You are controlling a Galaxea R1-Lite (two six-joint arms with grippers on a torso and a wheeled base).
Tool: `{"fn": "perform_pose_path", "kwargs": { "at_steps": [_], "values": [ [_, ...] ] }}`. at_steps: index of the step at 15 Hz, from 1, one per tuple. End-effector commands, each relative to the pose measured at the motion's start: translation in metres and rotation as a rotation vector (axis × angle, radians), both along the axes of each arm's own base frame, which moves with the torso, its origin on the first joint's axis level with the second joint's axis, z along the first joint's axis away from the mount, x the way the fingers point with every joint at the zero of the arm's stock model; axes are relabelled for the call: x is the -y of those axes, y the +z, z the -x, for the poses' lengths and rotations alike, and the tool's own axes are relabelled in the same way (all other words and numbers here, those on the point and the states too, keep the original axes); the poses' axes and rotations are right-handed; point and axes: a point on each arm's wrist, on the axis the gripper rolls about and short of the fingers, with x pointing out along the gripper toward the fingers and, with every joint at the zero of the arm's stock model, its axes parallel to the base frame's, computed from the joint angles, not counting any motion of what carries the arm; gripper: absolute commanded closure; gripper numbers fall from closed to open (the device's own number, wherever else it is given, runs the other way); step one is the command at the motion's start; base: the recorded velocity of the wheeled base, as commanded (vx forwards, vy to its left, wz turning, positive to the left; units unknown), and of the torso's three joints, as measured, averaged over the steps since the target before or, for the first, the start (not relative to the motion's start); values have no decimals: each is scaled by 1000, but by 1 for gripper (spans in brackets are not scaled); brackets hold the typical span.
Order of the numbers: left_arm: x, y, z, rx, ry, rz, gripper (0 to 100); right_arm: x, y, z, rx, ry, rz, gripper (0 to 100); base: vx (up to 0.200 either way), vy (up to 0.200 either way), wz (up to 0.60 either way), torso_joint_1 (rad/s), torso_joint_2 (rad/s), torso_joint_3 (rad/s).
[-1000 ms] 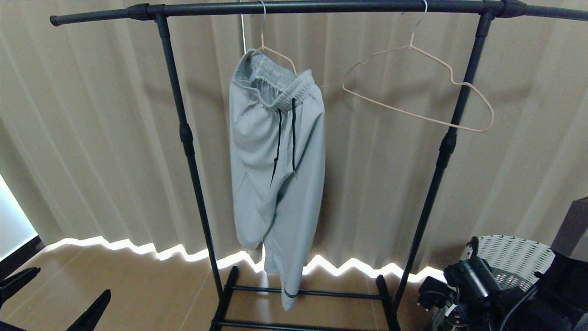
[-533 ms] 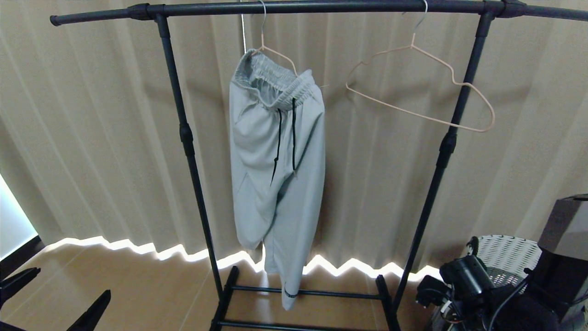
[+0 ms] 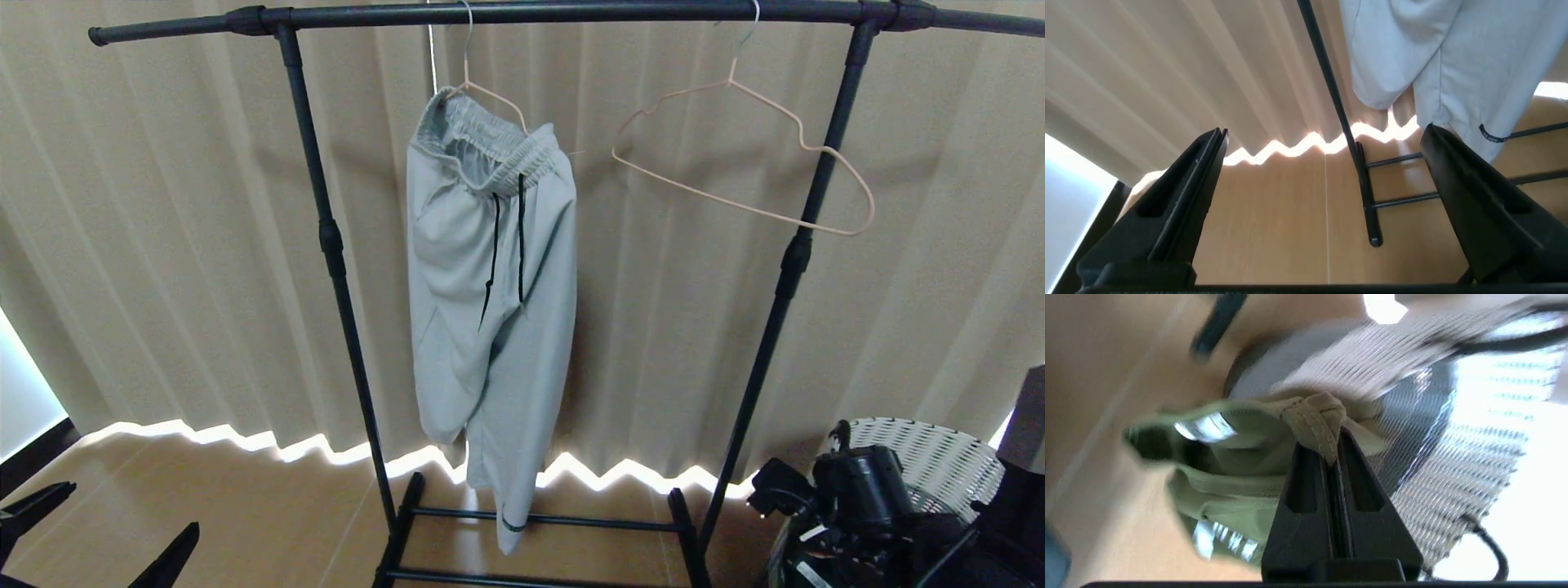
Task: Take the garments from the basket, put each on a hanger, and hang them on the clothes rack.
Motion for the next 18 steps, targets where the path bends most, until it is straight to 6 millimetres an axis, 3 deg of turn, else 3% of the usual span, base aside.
{"fn": "perform_pose_path", "kwargs": {
  "at_steps": [1, 7, 11, 15, 18],
  "values": [
    [0, -1, -1, -7, -1, -1, 0, 7, 37, 17, 188, -9, -45, 100, 0, 0, 0, 0, 0, 0],
    [1, -1, 0, -8, -13, -2, 0, 16, 114, 21, 537, -46, -117, 100, 0, 0, 0, 0, 0, 0],
    [5, -1, 1, -6, -69, 2, 0, 9, 159, 4, 688, -37, -175, 100, 0, 0, 0, 0, 0, 0],
    [17, -2, 4, -32, -245, -27, 0, -7, 173, 8, 741, 22, -250, 100, 0, 0, 0, 0, 0, 0],
    [26, 1, 1, -37, -342, -87, 0, -20, 162, 23, 699, 81, -308, 100, 0, 0, 0, 0, 0, 0]
  ]
}}
